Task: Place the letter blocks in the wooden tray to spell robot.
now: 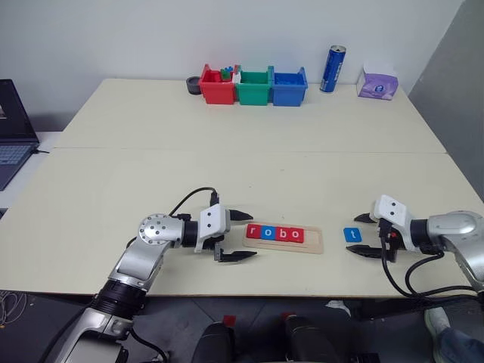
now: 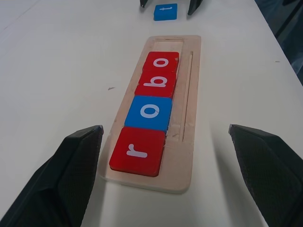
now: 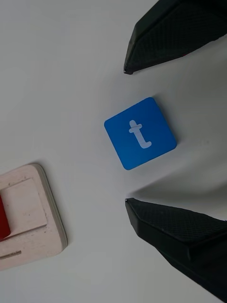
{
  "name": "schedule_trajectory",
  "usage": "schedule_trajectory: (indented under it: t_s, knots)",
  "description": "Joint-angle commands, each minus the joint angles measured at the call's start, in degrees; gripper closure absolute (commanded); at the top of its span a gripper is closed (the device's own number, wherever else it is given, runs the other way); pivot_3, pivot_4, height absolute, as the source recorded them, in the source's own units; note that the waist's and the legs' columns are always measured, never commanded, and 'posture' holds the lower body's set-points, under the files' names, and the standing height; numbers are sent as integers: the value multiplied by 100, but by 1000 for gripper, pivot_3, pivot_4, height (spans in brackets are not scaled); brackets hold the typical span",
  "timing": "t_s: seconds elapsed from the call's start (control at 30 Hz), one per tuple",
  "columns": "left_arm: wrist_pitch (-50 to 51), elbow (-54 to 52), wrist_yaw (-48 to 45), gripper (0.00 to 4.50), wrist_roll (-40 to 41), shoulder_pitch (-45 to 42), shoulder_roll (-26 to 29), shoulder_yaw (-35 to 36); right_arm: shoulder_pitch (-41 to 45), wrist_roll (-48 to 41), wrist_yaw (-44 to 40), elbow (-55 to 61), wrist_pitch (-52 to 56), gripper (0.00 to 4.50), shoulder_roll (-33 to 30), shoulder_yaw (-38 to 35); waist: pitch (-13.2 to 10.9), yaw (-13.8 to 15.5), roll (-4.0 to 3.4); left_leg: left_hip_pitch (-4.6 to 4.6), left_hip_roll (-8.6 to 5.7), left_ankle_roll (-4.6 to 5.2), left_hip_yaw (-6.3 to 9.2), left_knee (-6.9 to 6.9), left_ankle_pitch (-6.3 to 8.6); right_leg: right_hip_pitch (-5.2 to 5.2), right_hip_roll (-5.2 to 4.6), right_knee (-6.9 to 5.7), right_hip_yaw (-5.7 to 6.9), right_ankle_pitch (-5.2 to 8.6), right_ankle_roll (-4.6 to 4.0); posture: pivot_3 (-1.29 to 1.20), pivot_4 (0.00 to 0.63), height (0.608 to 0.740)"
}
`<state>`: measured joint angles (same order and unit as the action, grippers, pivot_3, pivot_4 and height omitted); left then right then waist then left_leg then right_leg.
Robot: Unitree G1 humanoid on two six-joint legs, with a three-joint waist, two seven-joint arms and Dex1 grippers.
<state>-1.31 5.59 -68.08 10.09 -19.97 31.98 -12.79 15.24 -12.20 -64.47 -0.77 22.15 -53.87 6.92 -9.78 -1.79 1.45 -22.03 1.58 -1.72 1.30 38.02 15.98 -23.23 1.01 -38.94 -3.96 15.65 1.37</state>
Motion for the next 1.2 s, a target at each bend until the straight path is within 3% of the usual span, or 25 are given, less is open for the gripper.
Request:
schedule_trajectory:
  t_s: [0.03, 0.27, 0.7, 1.2]
  knots:
    - [0, -226, 41, 0, 33, 44, 66, 65, 140, 72, -187, -67, -86, 656, -6, 34, 0, -2, 0, 0, 1, 0, 1, 0, 0, 0, -1, 0, 0, 0, -1, 0, 150, 740]
    - [74, -333, 91, 0, 38, 84, 87, 74, 126, 38, -205, 4, -28, 3050, 45, 5, 0, -1, 0, 1, 1, 0, 3, 1, 0, 0, -1, -2, 0, -1, -2, 0, 150, 740]
    - [88, -370, 128, 0, 46, 122, 142, 78, 58, -172, 103, 1898, 1108, 3053, 35, 150, 0, 0, 0, 1, 2, 0, 14, 1, 0, 0, -2, -4, 1, -2, -3, 0, 150, 740]
    - [23, -314, 213, 0, -8, 102, 51, 37, 926, 396, 307, 1609, 1512, 3053, 521, 1103, 0, 0, 0, -1, 1, 0, 12, 3, 0, -1, -3, -3, 5, -3, -6, 0, 150, 740]
